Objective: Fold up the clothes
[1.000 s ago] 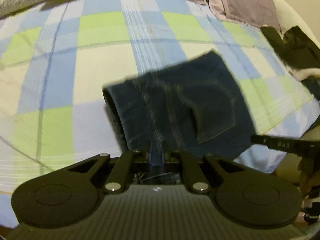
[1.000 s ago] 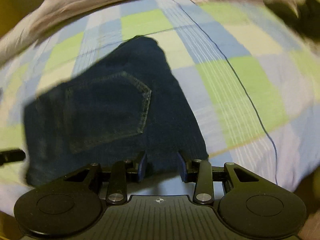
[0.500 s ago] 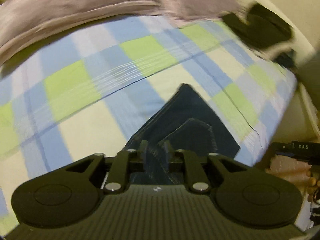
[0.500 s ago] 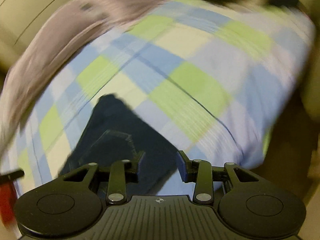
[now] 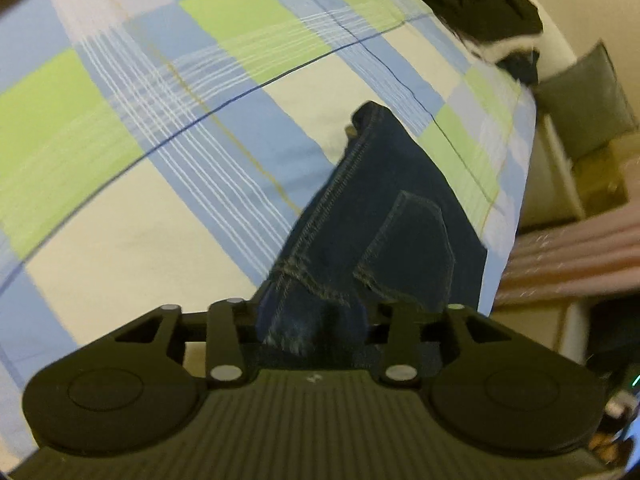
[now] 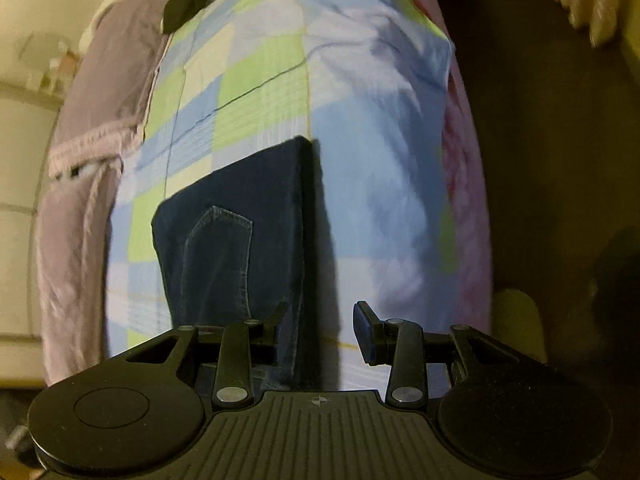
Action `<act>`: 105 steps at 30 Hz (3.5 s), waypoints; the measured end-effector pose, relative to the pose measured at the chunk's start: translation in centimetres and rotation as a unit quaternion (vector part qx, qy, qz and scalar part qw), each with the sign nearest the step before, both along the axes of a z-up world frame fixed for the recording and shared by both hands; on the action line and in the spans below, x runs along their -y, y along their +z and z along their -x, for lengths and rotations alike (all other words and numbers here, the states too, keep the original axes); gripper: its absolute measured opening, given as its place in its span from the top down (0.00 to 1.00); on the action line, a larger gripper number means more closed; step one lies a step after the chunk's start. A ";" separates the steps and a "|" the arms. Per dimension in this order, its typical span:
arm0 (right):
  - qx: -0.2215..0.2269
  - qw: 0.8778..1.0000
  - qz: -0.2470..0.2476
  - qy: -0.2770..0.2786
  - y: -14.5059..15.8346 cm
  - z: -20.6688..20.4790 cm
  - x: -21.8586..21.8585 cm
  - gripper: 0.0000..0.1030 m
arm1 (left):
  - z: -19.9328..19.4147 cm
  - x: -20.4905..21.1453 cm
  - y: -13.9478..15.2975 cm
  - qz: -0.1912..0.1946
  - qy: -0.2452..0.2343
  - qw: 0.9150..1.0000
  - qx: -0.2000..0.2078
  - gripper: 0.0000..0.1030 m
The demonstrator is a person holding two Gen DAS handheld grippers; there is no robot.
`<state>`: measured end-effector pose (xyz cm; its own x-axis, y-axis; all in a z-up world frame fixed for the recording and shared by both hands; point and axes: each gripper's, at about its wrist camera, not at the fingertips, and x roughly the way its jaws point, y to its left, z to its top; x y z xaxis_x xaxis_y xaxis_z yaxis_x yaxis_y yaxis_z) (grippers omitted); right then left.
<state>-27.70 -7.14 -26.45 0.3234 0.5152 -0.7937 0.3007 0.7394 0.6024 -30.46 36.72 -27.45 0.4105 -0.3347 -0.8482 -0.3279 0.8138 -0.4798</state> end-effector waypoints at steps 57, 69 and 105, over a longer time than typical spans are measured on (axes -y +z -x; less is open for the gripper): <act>0.071 0.997 0.008 -0.021 -6.3 -12.1 -0.4 0.98 | -18.5 3.9 -7.3 -0.064 -0.049 0.989 0.127 0.82; 0.236 0.935 0.188 0.185 0.1 -7.6 -6.6 0.87 | -13.2 8.7 -2.6 -0.161 -0.226 0.944 0.178 0.95; 0.188 0.873 0.188 0.409 -3.4 1.3 -12.0 0.87 | 4.3 9.2 -3.1 -0.229 -0.103 0.965 0.082 0.99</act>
<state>-28.99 4.85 -29.83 0.2437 0.4220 -0.8732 -0.5869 0.7810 0.2137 -34.79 27.52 -30.53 0.5174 -0.0296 -0.8553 -0.0873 0.9924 -0.0872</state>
